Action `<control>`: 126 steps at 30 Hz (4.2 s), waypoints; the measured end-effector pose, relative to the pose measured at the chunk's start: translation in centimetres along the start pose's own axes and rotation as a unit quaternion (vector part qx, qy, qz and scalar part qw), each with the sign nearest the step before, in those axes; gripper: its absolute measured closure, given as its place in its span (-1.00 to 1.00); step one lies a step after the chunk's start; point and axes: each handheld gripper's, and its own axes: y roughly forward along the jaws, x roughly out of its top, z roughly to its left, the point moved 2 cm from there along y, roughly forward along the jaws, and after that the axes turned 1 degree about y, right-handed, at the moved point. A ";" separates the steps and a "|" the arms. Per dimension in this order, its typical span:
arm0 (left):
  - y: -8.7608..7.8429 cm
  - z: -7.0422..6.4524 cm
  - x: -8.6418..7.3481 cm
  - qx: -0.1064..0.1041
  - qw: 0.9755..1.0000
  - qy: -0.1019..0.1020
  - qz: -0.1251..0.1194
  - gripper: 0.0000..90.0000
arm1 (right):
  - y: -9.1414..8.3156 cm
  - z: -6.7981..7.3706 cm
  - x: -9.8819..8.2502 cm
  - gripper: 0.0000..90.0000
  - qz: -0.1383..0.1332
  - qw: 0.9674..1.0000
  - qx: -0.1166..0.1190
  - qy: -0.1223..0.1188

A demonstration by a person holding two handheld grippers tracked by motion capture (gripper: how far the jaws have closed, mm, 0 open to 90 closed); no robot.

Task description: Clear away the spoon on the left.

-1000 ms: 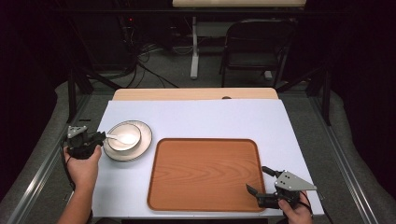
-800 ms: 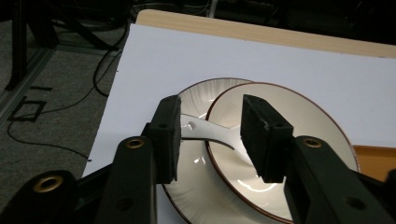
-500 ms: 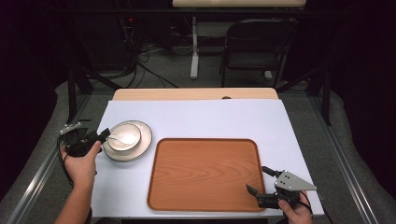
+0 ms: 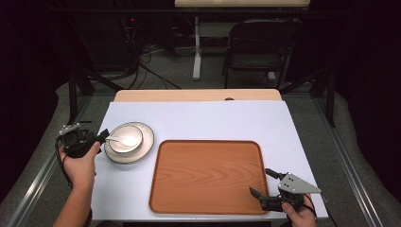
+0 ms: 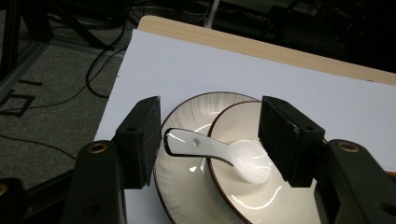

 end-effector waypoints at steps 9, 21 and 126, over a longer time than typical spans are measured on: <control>0.9 1.1 -0.8 0.001 1.000 -0.025 0.008 -0.10 | 0.0 0.0 0.0 -0.68 0.000 1.000 0.001 0.000; 2.6 1.5 -2.0 -0.016 0.998 -0.064 0.008 -0.03 | 0.1 0.0 0.0 -0.68 0.001 1.000 0.002 0.000; -1.3 -4.9 3.4 -0.084 0.993 0.078 0.003 0.89 | 0.0 -0.1 0.0 -0.68 0.001 1.000 0.002 0.000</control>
